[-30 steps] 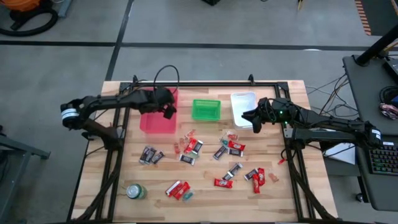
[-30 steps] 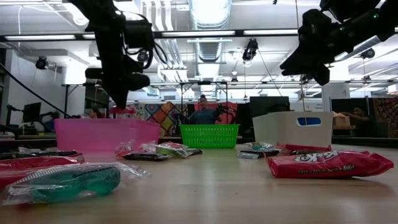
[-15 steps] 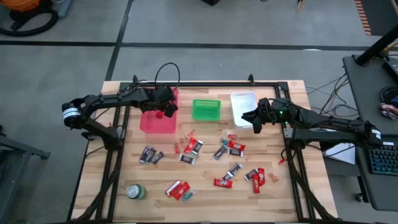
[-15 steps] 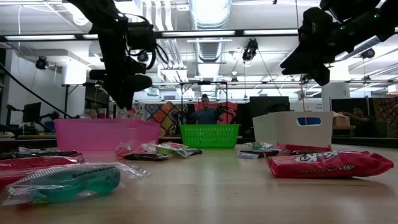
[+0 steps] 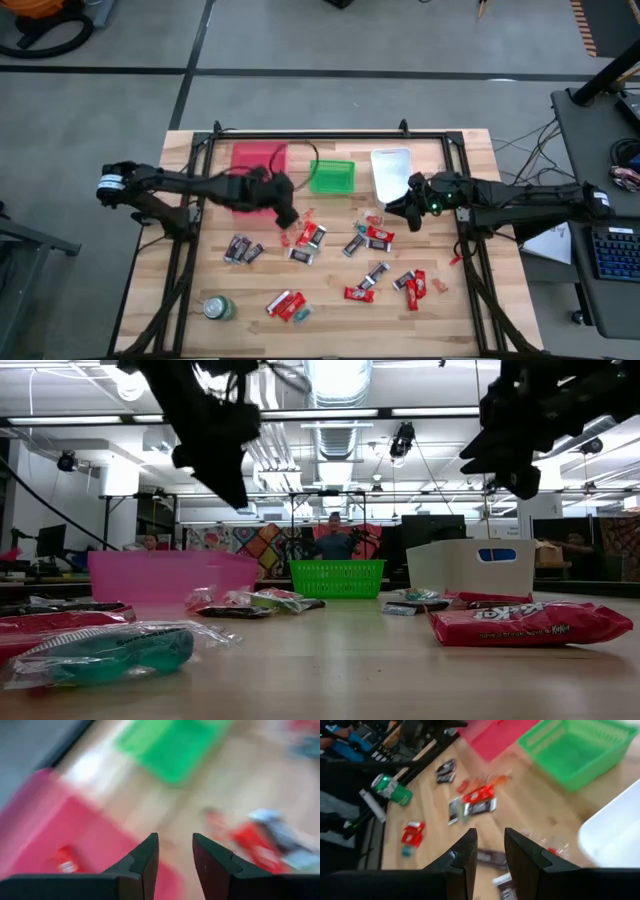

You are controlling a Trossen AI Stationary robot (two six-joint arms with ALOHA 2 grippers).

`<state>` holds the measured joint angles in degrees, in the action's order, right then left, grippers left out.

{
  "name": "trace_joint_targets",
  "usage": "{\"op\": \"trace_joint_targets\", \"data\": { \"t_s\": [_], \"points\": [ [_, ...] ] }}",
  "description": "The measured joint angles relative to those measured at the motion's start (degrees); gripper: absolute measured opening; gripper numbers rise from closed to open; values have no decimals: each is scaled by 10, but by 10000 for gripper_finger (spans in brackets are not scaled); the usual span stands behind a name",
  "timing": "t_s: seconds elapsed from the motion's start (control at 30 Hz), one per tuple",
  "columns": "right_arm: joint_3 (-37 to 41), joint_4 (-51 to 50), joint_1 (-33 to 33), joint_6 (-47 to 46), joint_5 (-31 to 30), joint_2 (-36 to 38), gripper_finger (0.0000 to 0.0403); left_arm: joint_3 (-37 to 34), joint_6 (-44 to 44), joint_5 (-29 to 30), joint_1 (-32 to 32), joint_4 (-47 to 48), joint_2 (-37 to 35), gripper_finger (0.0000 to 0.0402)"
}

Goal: Sort candy
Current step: Put the brown chocolate bar into the white bin

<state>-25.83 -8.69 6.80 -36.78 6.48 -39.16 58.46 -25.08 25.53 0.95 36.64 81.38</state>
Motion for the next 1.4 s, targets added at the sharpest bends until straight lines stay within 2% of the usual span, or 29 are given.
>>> {"op": "trace_joint_targets", "data": {
  "t_s": [0.23,0.47,0.53,0.67,0.77,0.87,1.03,1.27,1.4],
  "points": [
    [0,0,-62,-60,0,-48,91,0,100,-80,117,-98,0,85],
    [-62,-53,-112,-63,-1,-128,91,0,122,-83,166,-143,0,77],
    [-93,-92,-122,-20,-3,-158,91,0,119,-82,167,-146,0,76],
    [-146,-139,-139,138,-8,-220,91,0,110,-65,167,-154,0,76],
    [-175,-142,-149,258,-8,-264,91,0,104,-29,167,-152,0,76],
    [-200,-142,-154,339,-19,-307,91,0,104,-22,167,-141,-2,76],
    [-241,-154,-154,398,-50,-373,112,-1,94,-21,167,-114,-13,76],
    [-301,-205,-154,450,-128,-465,194,-1,56,-20,167,-69,-30,76],
    [-324,-214,-154,480,-139,-511,225,-1,24,-20,167,-32,-41,76]
  ]
}}
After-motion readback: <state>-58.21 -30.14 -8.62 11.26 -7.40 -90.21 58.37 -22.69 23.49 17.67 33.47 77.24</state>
